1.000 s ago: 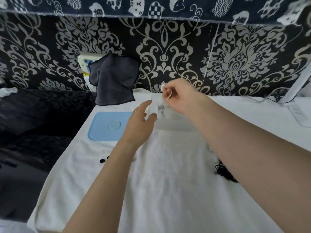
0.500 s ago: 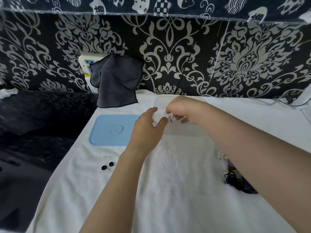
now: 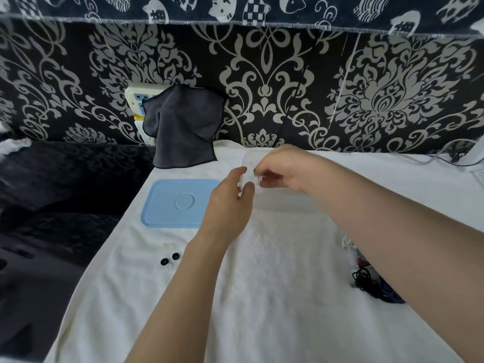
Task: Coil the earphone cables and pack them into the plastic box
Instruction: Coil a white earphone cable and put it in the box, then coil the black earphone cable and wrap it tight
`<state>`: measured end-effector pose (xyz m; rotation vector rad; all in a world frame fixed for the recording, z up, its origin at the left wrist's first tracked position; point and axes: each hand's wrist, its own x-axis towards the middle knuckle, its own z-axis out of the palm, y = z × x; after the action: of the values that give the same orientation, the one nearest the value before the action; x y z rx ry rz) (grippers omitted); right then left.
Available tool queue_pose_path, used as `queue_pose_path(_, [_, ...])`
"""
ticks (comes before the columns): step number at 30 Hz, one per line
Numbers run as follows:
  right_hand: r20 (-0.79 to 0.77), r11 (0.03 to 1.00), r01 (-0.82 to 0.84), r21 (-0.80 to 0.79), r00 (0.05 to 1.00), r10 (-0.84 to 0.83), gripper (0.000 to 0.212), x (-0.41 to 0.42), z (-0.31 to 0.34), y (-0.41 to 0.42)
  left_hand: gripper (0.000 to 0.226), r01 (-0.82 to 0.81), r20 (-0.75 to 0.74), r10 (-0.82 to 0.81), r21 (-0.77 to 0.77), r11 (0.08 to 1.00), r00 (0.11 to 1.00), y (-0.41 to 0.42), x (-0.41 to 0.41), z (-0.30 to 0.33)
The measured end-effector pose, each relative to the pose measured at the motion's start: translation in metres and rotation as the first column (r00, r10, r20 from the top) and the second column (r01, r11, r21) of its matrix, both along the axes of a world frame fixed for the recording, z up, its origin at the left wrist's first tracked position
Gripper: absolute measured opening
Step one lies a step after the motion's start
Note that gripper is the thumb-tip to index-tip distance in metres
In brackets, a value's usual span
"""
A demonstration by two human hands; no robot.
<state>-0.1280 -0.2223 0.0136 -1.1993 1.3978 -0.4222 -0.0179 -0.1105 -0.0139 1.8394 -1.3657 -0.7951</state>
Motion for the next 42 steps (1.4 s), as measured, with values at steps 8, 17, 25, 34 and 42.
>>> queue_pose_path(8, [-0.371, 0.953, -0.302, -0.034, 0.889, 0.268, 0.029, 0.011, 0.001, 0.013, 0.053, 0.033, 0.014, -0.033, 0.007, 0.999, 0.999, 0.002, 0.002, -0.003])
queue_pose_path(17, [-0.407, 0.961, -0.247, -0.121, 0.896, 0.178, 0.013, 0.006, 0.001, 0.011, 0.055, 0.071, 0.087, -0.074, 0.028, 0.997, 0.994, 0.001, -0.002, -0.004])
queue_pose_path(25, [-0.318, 0.811, -0.103, -0.576, 0.942, -0.106, 0.027, -0.05, 0.023, 0.027, 0.065, 0.073, 0.196, -0.062, -0.05, 0.996, 0.979, 0.014, -0.012, -0.002])
queue_pose_path(34, [-0.906, 0.837, -0.547, -0.013, 0.361, 0.222, 0.011, -0.126, 0.02, 0.155, 0.048, 0.173, 0.313, -0.12, -0.149, 0.974, 0.942, 0.063, -0.041, 0.012])
queue_pose_path(42, [-0.913, 0.809, -0.543, -0.225, 0.409, 0.02, 0.019, -0.14, -0.026, 0.19, 0.051, 0.29, 0.368, -0.292, 0.062, 0.955, 0.883, 0.094, -0.056, 0.015])
